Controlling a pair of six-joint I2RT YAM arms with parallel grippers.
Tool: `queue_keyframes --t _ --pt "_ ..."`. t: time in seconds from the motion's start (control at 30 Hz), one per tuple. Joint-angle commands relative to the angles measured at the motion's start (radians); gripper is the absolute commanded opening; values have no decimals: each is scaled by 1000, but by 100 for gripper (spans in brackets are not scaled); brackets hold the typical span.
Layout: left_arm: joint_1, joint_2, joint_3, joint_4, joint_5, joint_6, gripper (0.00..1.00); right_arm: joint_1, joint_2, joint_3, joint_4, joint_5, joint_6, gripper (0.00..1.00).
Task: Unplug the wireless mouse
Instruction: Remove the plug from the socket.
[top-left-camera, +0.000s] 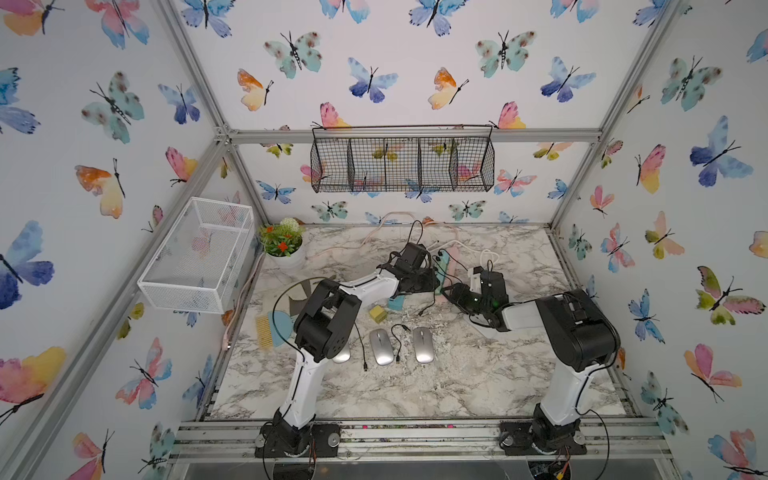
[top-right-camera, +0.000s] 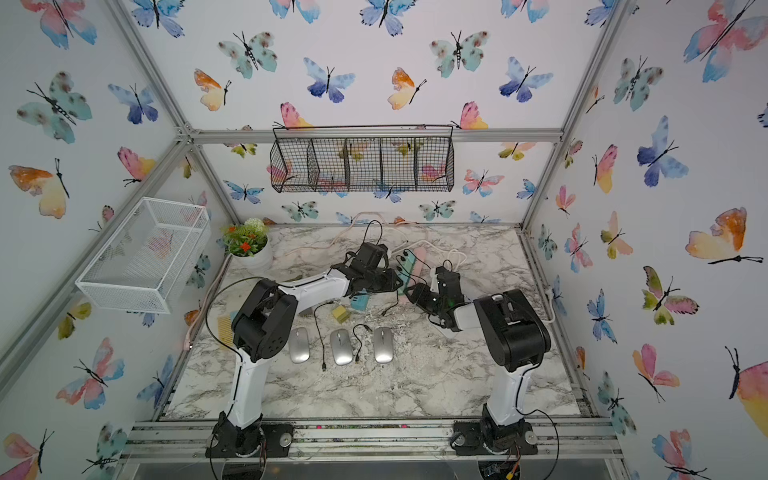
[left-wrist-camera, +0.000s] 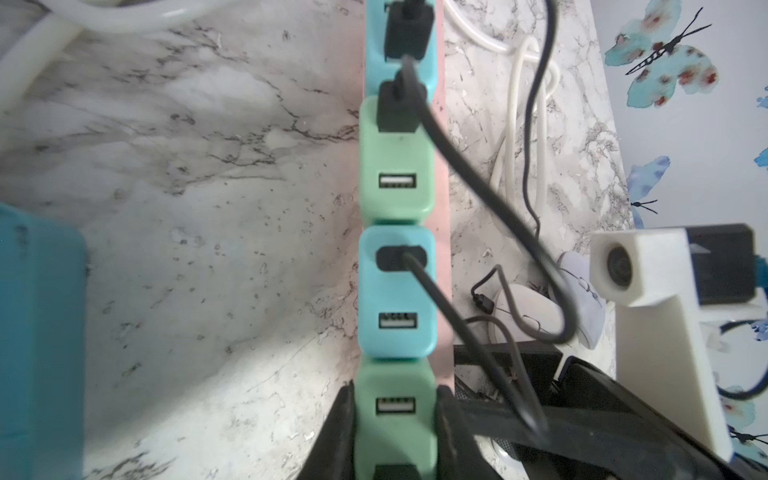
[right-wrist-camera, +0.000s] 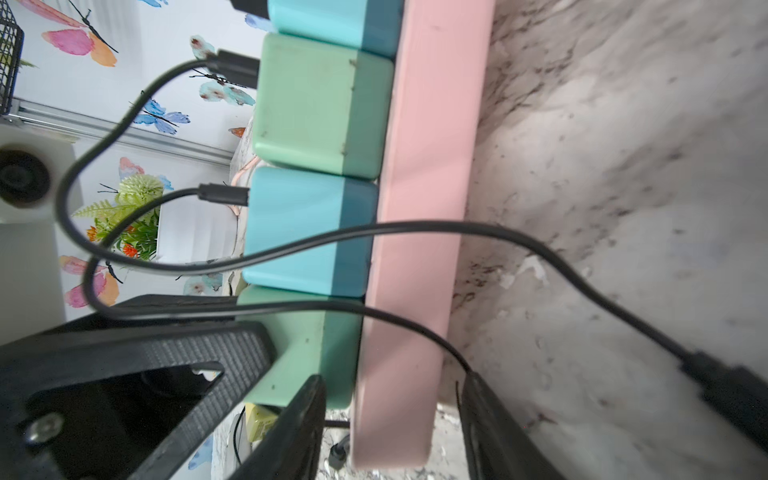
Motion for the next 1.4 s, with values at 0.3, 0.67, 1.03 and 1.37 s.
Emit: queue_keyframes --t 0.3,0.67,1.03,1.37 --pt "-4 -16 -5 -29 53 1 0 -6 67 56 5 -61 -7 46" --pt "-4 -21 5 -39 55 16 0 -6 77 58 -58 -11 0 25" --pt "-54 -82 62 -83 -126 188 0 -6 64 64 -205 104 -20 18" --pt "-64 -144 5 -35 -172 163 0 -8 62 64 -235 124 -22 16"
